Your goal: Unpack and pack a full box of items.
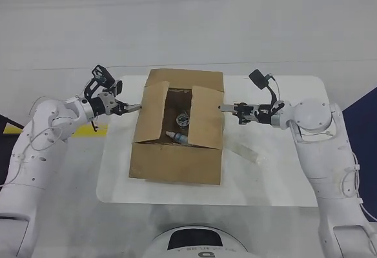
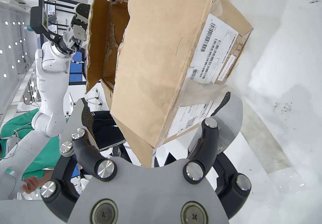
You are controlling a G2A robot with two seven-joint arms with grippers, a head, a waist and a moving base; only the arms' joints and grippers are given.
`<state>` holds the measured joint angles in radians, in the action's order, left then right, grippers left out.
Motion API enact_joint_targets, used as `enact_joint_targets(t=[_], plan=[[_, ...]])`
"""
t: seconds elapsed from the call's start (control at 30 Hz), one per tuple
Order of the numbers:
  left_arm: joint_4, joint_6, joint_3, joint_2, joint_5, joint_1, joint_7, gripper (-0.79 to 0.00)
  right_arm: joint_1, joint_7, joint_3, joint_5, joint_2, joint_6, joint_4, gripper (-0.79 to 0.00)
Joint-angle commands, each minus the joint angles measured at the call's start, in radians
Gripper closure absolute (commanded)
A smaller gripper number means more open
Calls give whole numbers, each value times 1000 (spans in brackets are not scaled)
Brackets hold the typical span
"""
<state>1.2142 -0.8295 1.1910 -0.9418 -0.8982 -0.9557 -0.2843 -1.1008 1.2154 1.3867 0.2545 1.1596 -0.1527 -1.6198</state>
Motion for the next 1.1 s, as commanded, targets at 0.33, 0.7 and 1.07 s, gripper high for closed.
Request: enact_joint_targets(t=[0.33, 0.7, 1.07], plan=[[105, 65, -78, -11, -111, -10, -99, -785, 0, 0, 0, 0, 0, 0, 0, -785], [65, 33, -32, -10, 6, 15, -67, -785, 0, 0, 0, 0, 0, 0, 0, -785], [149, 3, 184, 39, 159, -88, -114, -785, 36, -45, -55, -91, 9, 100, -43, -785]])
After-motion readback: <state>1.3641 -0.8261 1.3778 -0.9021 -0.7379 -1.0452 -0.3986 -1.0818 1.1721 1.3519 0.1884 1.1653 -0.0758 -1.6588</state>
